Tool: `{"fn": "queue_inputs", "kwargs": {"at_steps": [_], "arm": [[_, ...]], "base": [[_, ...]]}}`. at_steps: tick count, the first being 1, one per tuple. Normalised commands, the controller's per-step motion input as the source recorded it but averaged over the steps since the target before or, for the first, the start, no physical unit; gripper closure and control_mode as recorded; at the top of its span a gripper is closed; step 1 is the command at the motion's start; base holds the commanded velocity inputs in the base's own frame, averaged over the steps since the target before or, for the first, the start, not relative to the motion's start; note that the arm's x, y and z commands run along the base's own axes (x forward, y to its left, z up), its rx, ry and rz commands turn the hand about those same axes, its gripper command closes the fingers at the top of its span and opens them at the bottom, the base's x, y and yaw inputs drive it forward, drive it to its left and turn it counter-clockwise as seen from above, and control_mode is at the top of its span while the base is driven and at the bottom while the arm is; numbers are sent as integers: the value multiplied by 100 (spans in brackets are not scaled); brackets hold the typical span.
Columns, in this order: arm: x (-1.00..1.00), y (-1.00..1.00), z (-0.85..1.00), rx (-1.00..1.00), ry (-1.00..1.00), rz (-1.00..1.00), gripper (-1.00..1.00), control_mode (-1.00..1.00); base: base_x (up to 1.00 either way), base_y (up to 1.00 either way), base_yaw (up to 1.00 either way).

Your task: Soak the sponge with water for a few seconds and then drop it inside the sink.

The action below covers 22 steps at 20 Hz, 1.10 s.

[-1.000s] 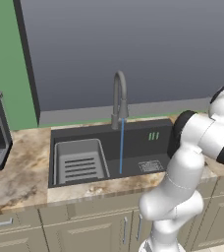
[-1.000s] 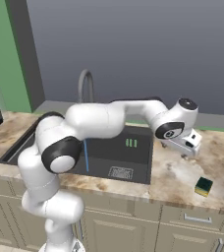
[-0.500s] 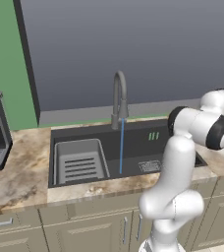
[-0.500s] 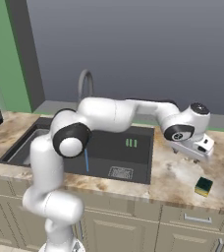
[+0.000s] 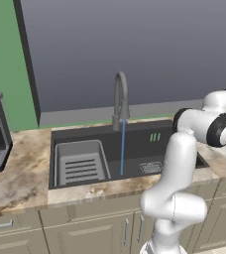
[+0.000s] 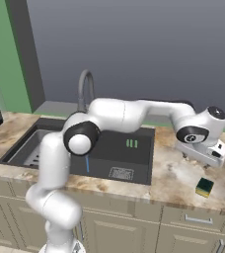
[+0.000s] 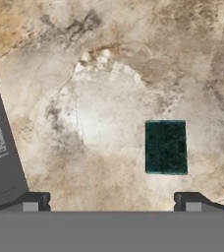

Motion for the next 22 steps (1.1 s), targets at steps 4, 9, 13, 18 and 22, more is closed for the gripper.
{"fn": "queue_inputs", "kwargs": {"at_steps": [4, 9, 13, 18, 22], "arm": [[-25, -9, -21, 0, 0, 4, -100, -100], [-1, -22, -24, 0, 0, 7, -100, -100], [0, -13, -8, 0, 0, 6, -100, -100], [0, -11, -8, 0, 0, 6, -100, -100], [0, -10, -15, 0, 0, 5, -100, -100]], "base": [[0, 0, 0], [0, 0, 0], [0, 0, 0], [0, 0, 0], [0, 0, 0]]}}
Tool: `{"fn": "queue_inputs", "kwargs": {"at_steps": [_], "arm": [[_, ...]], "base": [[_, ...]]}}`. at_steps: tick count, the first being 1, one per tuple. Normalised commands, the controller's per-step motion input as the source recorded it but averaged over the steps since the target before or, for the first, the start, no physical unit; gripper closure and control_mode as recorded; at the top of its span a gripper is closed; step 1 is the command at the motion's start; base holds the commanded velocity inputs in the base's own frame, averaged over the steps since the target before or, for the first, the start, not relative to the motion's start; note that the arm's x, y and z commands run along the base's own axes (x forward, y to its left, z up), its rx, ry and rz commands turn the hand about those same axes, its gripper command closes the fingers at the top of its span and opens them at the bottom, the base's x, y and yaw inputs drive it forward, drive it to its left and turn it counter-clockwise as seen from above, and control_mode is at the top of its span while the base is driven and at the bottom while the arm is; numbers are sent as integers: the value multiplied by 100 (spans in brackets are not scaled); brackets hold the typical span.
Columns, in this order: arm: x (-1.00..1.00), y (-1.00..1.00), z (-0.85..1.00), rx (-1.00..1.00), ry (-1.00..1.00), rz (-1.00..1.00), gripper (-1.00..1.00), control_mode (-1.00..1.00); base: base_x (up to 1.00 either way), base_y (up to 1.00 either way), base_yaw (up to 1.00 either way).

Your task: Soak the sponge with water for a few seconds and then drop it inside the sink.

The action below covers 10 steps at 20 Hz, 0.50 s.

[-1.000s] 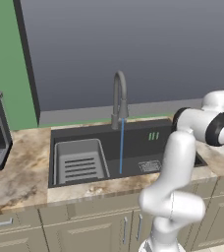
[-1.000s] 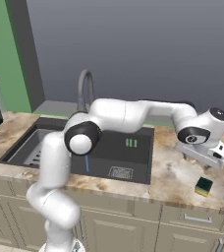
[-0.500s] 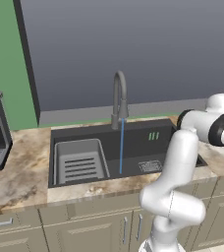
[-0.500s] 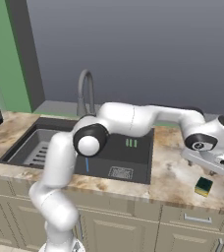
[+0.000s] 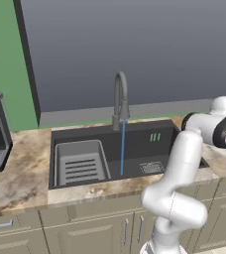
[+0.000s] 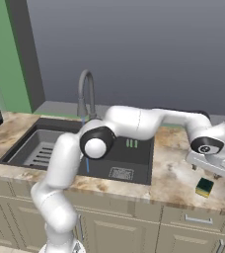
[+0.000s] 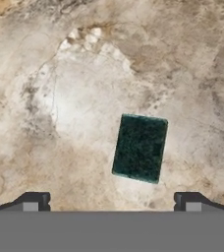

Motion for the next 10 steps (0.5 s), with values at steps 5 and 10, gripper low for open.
{"fn": "queue_inputs", "kwargs": {"at_steps": [5, 10], "arm": [[10, -27, -32, 0, 1, 5, -100, -100], [3, -22, -6, 0, 0, 5, -100, -100]], "base": [[0, 0, 0], [0, 0, 0]]}}
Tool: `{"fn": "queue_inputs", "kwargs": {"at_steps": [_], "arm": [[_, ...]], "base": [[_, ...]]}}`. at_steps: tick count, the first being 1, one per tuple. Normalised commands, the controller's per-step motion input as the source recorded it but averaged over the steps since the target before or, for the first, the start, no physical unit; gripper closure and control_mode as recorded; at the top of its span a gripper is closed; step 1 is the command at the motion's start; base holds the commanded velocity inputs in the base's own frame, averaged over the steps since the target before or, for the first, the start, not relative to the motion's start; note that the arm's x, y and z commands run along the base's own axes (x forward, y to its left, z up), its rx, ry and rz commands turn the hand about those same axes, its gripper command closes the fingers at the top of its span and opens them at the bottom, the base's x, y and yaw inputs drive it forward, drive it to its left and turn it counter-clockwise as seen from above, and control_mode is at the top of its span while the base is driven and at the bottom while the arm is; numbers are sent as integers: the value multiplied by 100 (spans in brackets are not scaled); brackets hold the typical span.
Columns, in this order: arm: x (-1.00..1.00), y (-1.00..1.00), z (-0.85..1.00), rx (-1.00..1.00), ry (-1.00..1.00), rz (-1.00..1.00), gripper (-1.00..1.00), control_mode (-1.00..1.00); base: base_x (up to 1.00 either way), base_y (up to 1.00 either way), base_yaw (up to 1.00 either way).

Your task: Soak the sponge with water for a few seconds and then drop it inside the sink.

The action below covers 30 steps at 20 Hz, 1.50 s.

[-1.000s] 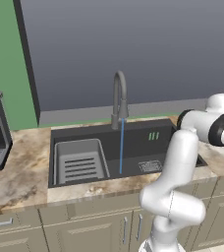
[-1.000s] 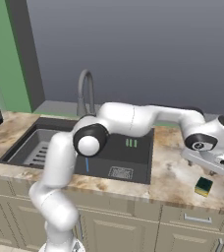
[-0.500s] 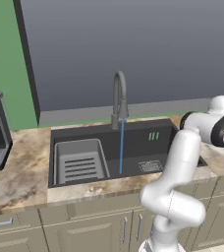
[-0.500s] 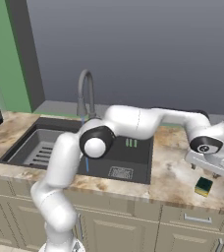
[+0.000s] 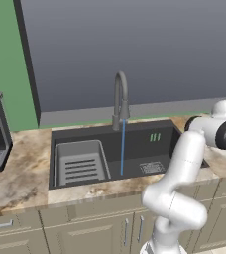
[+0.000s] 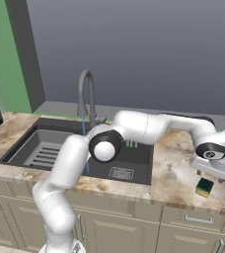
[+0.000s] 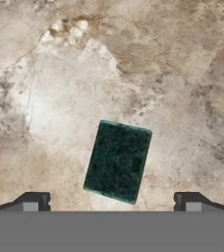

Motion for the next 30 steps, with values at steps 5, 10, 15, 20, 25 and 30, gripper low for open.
{"fn": "queue_inputs", "kwargs": {"at_steps": [5, 10, 15, 20, 25, 30], "arm": [[0, -11, 0, 0, 0, 3, -100, -100], [0, -1, -17, 0, 0, 0, -100, -100], [3, 0, -35, 0, 0, 0, -100, -100], [1, 4, -9, -4, 0, 0, -100, -100], [0, 11, 0, -9, 0, 0, -100, -100], [1, 25, 0, -5, 0, 0, -100, -100]], "base": [[0, 0, 0], [0, 0, 0], [0, 0, 0], [0, 0, 0], [0, 0, 0], [0, 0, 0]]}}
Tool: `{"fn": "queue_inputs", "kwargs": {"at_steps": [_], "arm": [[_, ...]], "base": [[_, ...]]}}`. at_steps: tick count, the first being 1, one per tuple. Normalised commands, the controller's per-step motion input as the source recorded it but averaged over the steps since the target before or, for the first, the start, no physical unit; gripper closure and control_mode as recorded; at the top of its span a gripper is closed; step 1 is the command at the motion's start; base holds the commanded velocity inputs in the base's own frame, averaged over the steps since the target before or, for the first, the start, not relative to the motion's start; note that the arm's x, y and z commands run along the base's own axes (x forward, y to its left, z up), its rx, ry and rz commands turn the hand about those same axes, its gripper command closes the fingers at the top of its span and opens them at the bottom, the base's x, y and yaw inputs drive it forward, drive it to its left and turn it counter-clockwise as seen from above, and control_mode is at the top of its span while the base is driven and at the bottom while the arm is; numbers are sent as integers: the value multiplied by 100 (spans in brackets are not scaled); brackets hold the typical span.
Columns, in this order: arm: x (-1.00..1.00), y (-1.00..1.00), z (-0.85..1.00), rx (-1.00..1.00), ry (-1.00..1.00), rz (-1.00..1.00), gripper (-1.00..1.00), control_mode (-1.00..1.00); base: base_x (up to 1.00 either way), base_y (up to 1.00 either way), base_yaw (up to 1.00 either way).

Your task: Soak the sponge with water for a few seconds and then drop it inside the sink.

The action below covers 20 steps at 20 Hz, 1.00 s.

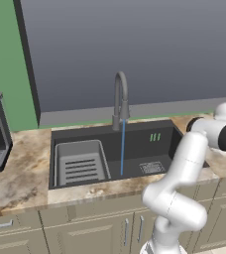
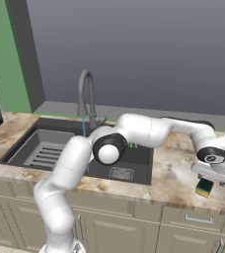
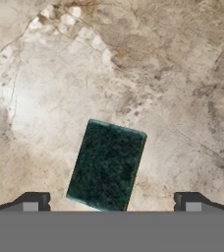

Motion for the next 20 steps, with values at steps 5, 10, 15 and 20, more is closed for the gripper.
{"fn": "queue_inputs", "kwargs": {"at_steps": [5, 10, 15, 20], "arm": [[7, 23, -8, -1, 0, 0, -100, -100], [2, 1, -14, 0, 0, 0, -100, -100], [1, -2, -19, 0, 0, 0, -100, -100], [0, -3, -8, 0, 0, 0, -100, -100]], "base": [[0, 0, 0], [0, 0, 0], [0, 0, 0], [0, 0, 0]]}}
